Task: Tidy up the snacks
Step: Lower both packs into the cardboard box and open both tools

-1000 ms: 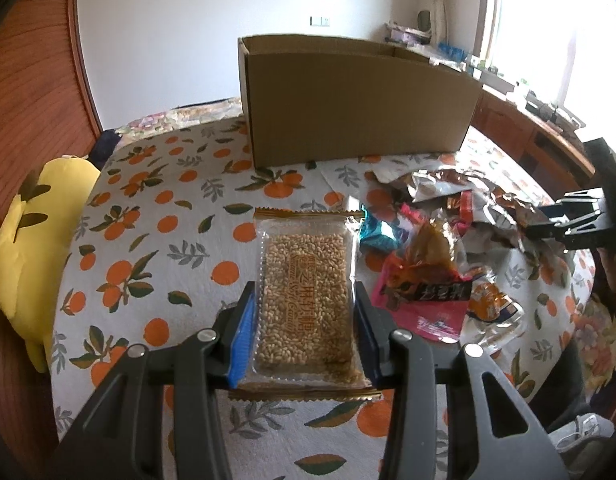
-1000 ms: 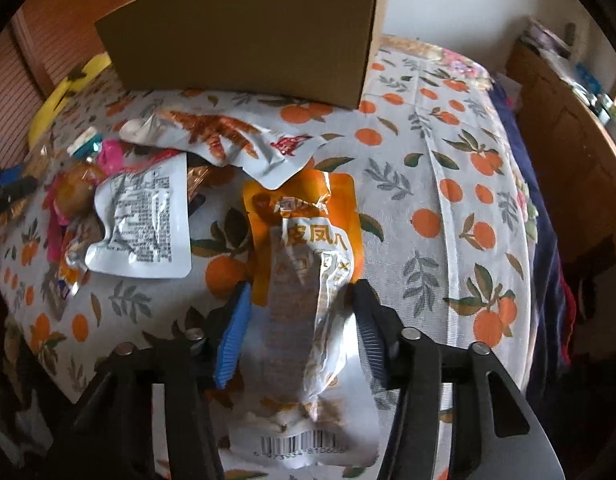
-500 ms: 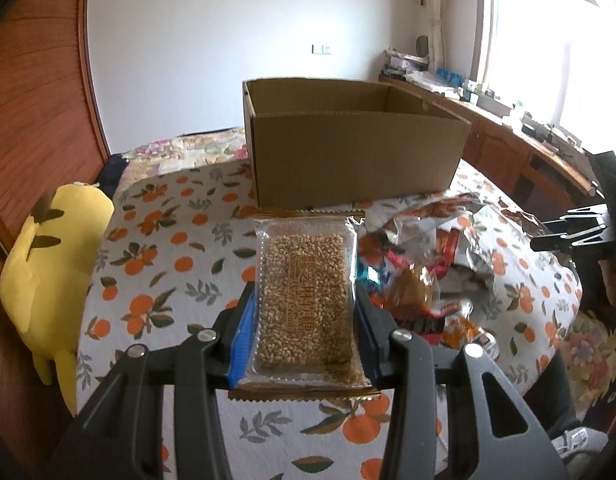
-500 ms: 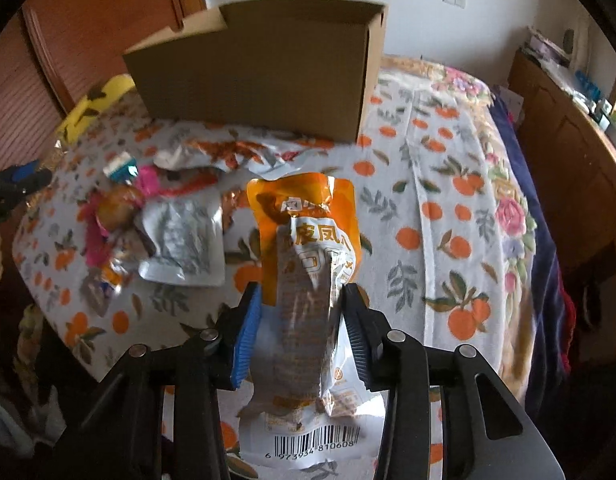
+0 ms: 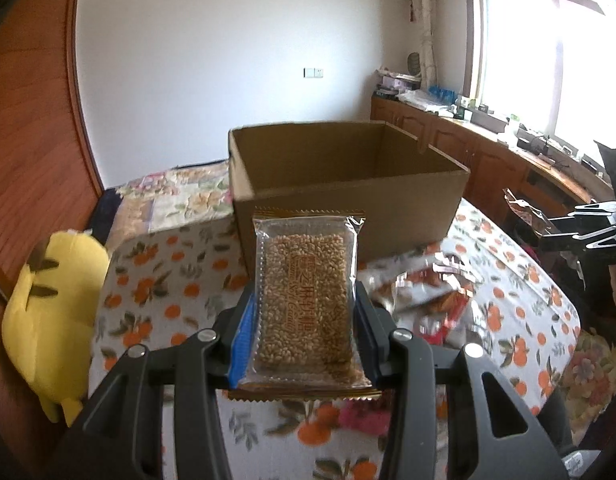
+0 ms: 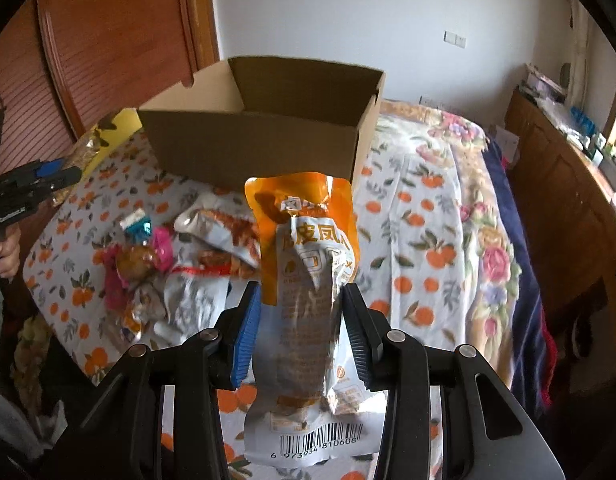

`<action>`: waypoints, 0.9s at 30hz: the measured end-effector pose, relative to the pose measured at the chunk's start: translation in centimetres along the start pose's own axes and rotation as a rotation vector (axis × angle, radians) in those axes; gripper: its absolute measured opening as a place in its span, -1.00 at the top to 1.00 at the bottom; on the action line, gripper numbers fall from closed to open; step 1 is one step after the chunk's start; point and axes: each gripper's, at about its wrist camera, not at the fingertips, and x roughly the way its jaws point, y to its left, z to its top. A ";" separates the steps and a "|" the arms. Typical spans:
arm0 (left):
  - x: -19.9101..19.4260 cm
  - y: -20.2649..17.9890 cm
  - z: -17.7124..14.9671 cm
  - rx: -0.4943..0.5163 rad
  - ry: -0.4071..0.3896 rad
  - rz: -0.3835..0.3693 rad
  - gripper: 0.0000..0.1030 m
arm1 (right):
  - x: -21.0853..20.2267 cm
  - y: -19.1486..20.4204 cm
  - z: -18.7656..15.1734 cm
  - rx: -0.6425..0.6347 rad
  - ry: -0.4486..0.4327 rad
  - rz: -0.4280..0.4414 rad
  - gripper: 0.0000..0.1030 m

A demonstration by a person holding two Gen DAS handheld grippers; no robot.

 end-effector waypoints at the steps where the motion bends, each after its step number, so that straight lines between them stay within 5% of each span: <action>1: 0.3 -0.1 0.7 0.002 -0.007 -0.004 0.16 | -0.1 -0.1 0.6 -0.004 -0.009 0.000 0.21; 15: 5.0 -0.9 9.2 0.064 -0.079 -0.007 0.16 | 2.5 0.9 11.0 -0.088 -0.121 0.042 0.20; 27: 9.9 -0.3 13.3 0.079 -0.081 -0.010 0.15 | 8.4 1.1 18.3 -0.109 -0.145 0.049 0.20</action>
